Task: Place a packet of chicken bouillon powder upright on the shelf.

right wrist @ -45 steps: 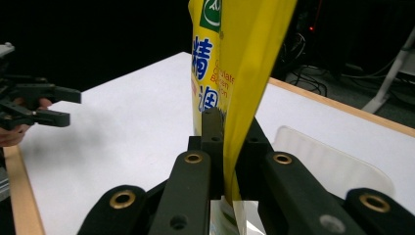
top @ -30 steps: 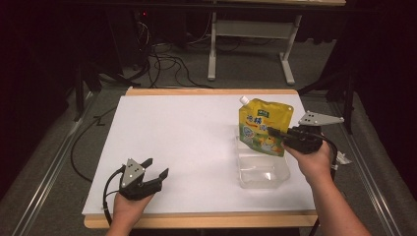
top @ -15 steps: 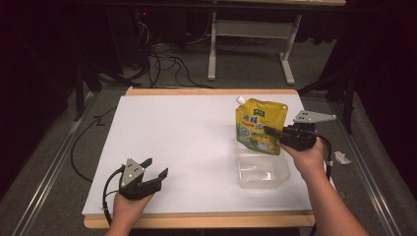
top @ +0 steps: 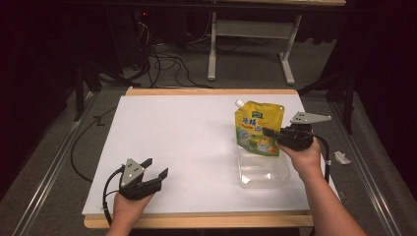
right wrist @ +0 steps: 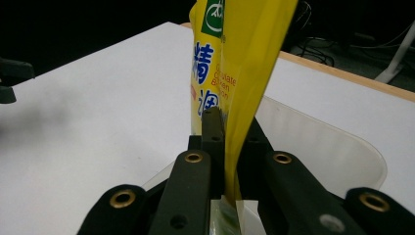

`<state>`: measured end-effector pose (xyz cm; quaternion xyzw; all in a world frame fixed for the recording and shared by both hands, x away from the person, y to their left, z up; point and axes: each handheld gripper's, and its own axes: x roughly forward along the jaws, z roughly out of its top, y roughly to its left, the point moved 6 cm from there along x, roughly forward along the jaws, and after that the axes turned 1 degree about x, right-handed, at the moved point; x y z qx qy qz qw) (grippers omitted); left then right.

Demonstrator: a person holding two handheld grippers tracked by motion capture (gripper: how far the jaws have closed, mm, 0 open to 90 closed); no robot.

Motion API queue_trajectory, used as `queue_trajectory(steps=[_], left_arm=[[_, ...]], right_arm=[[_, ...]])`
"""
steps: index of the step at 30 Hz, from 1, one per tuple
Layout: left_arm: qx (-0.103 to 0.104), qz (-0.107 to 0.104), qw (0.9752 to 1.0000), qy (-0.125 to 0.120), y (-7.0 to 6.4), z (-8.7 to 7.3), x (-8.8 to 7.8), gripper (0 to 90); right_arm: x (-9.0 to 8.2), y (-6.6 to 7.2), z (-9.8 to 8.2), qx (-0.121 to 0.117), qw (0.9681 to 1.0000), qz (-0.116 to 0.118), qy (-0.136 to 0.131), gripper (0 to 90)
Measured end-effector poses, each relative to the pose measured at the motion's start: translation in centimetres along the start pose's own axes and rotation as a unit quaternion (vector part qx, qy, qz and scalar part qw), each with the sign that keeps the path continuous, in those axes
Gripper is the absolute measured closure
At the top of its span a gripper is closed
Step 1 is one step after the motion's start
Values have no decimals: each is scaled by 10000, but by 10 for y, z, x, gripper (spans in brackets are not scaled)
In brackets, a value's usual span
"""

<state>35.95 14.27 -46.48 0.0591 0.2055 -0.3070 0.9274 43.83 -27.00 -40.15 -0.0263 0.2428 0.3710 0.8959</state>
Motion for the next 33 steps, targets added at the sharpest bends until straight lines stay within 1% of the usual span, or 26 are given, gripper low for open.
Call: queue_trajectory(steps=[3,5,9,14,16,17,18,19,20,21,33], left_arm=[[-1,0,10000,2,0,0,0,330],[-6,0,10000,-2,0,0,0,331],[-4,-6,10000,1,1,0,-1,331],[-1,-14,10000,2,0,0,0,331],[5,-15,10000,8,0,0,0,331],[9,-19,10000,13,0,0,0,331],[14,-18,10000,19,-1,0,1,331],[-1,-23,10000,18,-1,0,1,331],[0,-23,10000,22,-1,0,1,331],[14,-27,10000,42,-1,-1,1,331],[23,-30,10000,63,-2,-1,2,331]], right_arm=[[4,-1,-2,17,10000,-3,50,866],[4,-1,-2,58,10000,-6,40,866],[3,-2,-3,38,10000,-28,38,863],[1,-4,-11,106,9999,-33,-27,861],[-1,-6,-15,155,9999,-52,-6,861],[-2,-6,-17,127,9999,-39,-29,861],[-3,-6,-18,163,9999,-44,-18,862],[-3,-6,-19,129,9999,-54,-10,861],[-4,-5,-20,180,9998,-54,2,862],[-4,-5,-22,143,9999,-60,-12,861],[-7,-6,-30,176,9998,-95,18,865]])
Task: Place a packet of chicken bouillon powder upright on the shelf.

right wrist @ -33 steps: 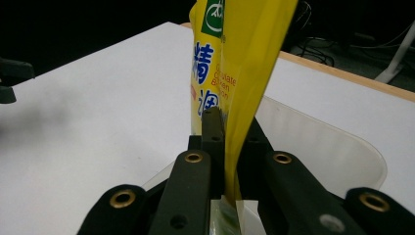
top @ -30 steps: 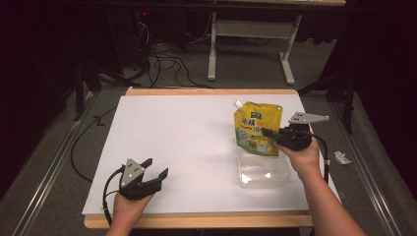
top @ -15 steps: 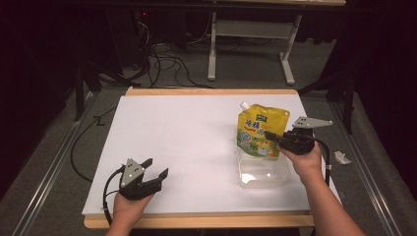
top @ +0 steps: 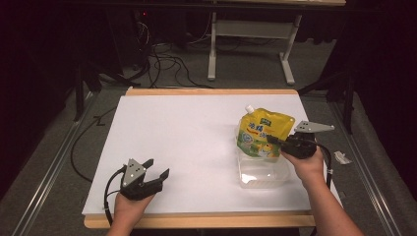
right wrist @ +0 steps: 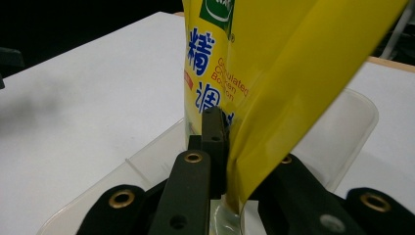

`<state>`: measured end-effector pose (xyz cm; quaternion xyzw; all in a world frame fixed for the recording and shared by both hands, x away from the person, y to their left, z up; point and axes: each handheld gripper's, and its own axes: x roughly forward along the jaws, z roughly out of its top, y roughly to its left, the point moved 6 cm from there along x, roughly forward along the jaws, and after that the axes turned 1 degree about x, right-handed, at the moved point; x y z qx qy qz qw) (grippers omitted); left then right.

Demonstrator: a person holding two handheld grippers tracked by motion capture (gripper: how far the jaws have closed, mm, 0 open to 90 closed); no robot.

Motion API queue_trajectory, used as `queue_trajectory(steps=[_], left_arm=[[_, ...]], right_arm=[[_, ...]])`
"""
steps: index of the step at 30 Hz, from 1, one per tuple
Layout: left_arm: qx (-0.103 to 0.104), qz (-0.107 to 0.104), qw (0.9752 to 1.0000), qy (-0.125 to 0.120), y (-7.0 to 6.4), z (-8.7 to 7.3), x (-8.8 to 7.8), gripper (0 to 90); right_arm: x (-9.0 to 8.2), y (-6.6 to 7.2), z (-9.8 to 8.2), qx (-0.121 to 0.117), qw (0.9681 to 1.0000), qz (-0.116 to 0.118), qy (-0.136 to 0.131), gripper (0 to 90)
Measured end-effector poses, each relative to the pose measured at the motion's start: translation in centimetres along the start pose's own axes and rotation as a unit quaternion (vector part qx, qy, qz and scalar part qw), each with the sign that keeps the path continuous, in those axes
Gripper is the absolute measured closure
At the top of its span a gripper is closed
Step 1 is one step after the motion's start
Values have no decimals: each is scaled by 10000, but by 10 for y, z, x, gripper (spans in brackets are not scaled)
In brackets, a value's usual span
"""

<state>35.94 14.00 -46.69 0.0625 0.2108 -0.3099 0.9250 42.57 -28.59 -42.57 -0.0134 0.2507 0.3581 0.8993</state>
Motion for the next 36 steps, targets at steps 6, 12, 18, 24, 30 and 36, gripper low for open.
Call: queue_trajectory(steps=[6,12,18,24,30,36], left_arm=[[2,-15,10000,12,0,0,0,331],[6,-26,10000,14,-1,0,1,331],[11,-33,10000,15,-1,0,1,331],[15,-37,10000,18,-2,0,2,330],[28,-62,10000,14,-3,0,2,330],[14,-78,10000,6,-4,0,2,329]], right_arm=[[-1,1,-3,35,10000,-38,-42,856],[-1,1,-3,88,9999,-103,-34,823],[0,0,-5,181,9994,-296,-7,609],[-3,-1,-2,260,9983,-509,-121,383],[-7,-1,0,397,9969,-681,-77,158],[-14,2,2,387,9966,-719,-123,119]])
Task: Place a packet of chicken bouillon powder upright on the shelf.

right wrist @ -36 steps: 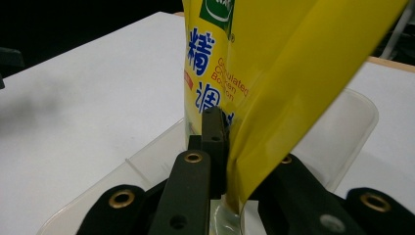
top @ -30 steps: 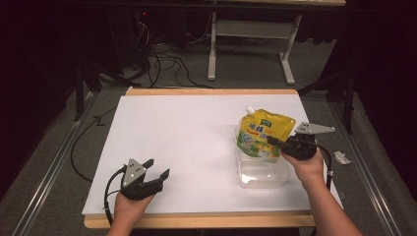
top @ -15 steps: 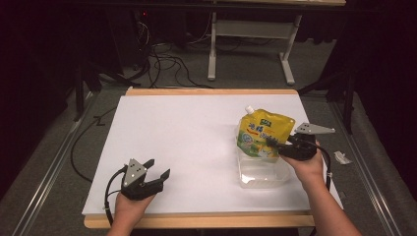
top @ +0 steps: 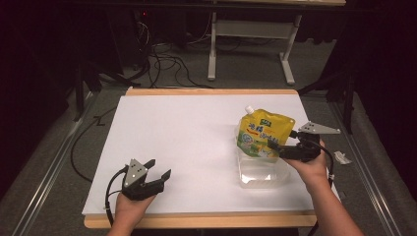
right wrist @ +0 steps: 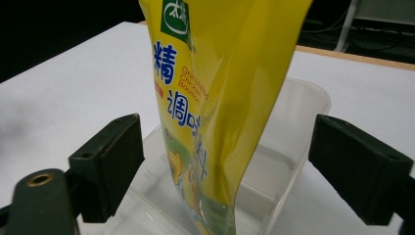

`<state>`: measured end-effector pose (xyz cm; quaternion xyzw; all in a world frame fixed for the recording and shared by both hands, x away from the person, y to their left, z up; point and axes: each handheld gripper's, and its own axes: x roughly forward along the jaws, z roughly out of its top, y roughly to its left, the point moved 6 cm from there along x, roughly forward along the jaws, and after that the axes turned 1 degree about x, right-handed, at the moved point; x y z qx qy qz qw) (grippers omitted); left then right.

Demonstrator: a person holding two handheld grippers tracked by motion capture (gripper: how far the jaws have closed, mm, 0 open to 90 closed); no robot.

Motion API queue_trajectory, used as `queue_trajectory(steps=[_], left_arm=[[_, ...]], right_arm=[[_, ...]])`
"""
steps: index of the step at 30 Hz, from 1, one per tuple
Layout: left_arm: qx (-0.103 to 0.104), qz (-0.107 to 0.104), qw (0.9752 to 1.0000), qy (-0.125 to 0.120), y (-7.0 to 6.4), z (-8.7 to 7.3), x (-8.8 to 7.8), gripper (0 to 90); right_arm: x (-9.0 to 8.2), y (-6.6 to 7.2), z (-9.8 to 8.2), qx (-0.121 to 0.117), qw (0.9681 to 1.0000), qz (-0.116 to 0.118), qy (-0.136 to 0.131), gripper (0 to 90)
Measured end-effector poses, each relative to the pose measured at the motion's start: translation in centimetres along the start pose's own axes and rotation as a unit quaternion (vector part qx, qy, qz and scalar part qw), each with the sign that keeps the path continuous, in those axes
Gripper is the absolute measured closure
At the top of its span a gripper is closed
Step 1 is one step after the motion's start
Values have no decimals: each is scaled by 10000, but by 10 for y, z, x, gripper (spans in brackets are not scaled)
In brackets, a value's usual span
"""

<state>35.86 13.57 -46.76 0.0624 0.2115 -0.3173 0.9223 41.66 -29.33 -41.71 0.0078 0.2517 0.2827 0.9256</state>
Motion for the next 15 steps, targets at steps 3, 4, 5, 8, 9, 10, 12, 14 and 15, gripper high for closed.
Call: queue_trajectory(steps=[3,4,5,8,9,10,12,14,15], left_arm=[[13,-8,10000,4,0,0,0,329],[18,-11,10000,5,0,0,0,328],[18,-14,10000,6,-1,0,0,329],[14,-29,10000,-1,-1,0,0,328],[7,-39,10000,-3,-2,0,0,328],[11,-54,10000,2,-2,0,0,328],[23,-76,10000,-12,-5,1,0,327],[34,-114,9999,-17,-7,2,0,324],[47,-135,9999,-17,-8,2,0,324]], right_arm=[[-4,1,-1,28,10000,-43,-3,109],[-6,2,-1,14,10000,-57,-6,107],[-10,3,-2,-29,10000,-78,-25,103],[-21,7,-4,-28,9998,-148,-89,91],[-30,11,-6,-53,9997,-200,-113,81],[-30,11,-6,-53,9997,-200,-113,81],[-39,17,-8,-92,9995,-263,-147,77],[-53,33,-9,-242,9990,-290,-243,68],[-53,33,-9,-242,9990,-290,-243,68]])
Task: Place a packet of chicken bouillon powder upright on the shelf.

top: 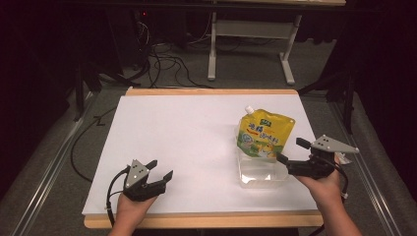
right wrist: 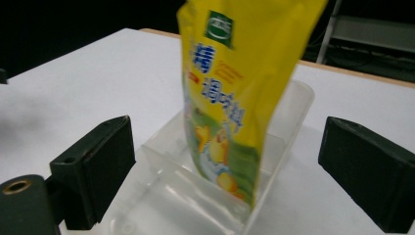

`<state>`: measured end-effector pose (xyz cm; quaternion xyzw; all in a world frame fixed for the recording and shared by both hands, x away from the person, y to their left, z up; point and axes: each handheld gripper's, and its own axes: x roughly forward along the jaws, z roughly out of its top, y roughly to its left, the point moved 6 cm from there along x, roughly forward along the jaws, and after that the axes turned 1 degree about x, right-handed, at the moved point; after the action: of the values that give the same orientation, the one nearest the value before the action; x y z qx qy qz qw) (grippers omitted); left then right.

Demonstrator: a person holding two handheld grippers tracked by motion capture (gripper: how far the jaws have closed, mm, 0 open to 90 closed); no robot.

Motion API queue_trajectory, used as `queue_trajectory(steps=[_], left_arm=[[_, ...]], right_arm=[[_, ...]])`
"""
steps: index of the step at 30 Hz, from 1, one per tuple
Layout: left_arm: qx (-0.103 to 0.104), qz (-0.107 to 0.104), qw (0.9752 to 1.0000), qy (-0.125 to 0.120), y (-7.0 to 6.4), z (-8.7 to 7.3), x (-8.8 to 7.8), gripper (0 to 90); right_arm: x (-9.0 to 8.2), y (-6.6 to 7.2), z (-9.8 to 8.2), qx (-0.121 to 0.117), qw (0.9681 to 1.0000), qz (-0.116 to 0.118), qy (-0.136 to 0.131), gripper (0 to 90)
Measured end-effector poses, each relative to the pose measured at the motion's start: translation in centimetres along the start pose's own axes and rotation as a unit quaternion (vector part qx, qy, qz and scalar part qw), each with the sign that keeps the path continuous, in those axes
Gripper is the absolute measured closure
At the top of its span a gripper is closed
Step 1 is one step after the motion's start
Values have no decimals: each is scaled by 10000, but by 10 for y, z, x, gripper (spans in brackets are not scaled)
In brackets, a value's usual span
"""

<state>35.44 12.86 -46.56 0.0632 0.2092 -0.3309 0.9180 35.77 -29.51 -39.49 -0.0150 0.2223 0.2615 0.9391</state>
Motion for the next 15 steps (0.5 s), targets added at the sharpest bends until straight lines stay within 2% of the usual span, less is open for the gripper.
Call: queue_trajectory(steps=[1,2,3,5,7,8,9,10,11,12,13,14,15], left_arm=[[18,-1,10000,-12,-2,0,0,320],[29,9,10000,-12,-2,1,1,320],[45,6,10000,-16,-3,1,1,317],[38,14,10000,-36,-4,2,1,311],[31,4,10000,-27,-5,2,1,305],[22,0,10000,-26,-4,2,1,302],[2,-19,10000,-14,-4,1,1,289],[2,-19,10000,-14,-4,1,1,282],[-19,-28,10000,-10,-3,1,1,282],[-10,-29,10000,22,-3,0,1,271],[-30,-26,10000,25,-2,0,1,253],[-30,-26,10000,25,-2,0,1,243],[-29,-29,10000,30,-1,0,1,233]], right_arm=[[-7,15,2,-118,9999,78,-78,64],[-7,15,2,-118,9999,78,-78,64],[-9,21,2,-156,9997,143,-100,66],[-8,41,3,-266,9989,372,-80,63],[-3,59,4,-416,9978,506,-49,64],[2,68,4,-434,9972,612,-42,64],[13,86,4,-492,9957,787,-35,65],[13,86,4,-492,9957,787,-35,65],[18,92,3,-512,9954,813,-17,65],[25,100,1,-569,9948,847,-20,63],[39,114,-8,-426,9951,889,-63,91],[43,119,-13,-399,9940,1021,18,79],[48,125,-19,-475,9926,1100,190,69]])
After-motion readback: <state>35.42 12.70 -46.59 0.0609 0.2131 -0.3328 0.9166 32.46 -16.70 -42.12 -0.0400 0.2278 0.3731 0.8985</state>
